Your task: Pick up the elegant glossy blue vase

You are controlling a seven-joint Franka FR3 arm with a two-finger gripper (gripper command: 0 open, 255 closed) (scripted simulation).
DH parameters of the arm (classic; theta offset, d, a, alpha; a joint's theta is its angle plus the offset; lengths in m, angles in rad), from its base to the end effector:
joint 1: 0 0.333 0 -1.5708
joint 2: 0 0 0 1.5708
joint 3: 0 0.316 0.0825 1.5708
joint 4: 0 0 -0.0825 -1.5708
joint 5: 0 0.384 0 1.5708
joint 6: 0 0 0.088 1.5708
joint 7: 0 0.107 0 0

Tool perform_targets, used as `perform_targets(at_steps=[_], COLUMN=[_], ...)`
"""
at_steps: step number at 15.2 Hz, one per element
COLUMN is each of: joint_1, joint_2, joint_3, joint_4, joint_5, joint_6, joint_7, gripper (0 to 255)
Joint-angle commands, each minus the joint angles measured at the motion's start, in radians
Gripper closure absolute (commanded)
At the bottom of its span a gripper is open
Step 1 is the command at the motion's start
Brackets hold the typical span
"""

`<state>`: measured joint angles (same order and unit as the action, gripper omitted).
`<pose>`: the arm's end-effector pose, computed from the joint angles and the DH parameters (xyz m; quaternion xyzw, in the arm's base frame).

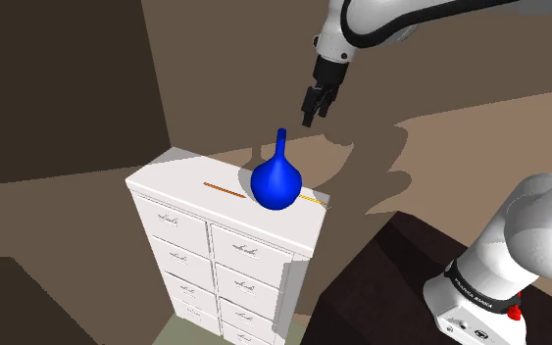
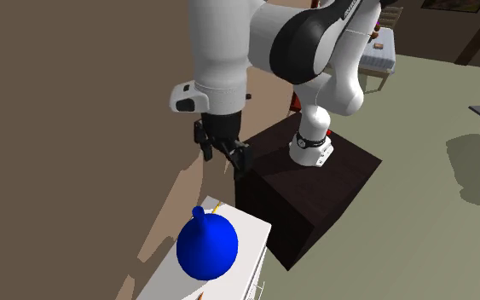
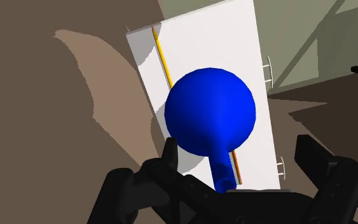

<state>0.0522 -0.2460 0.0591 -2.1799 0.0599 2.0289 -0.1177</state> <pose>0.4856 0.0593 0.5020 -0.9935 -0.1017 -0.0474 0.0201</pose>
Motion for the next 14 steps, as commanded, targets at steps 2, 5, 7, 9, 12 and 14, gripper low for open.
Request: perform_targets(at_steps=[2,5,7,9,12,14], joint_1=[0.004,0.010,0.015,0.016,0.016,0.016], joint_2=[0.114,0.225,0.298,0.306,0.320,0.331], joint_3=[0.010,0.020,0.025,0.025,0.025,0.025], joint_4=[0.063,0.141,0.197,0.180,0.156,0.141], joint_5=[-0.017,-0.038,-0.053,-0.054,-0.055,-0.056], joint_6=[0.060,0.102,0.123,0.149,0.187,0.212], joint_7=[0.000,0.006,0.010,0.011,0.011,0.012], gripper=[0,0,0,0,0,0])
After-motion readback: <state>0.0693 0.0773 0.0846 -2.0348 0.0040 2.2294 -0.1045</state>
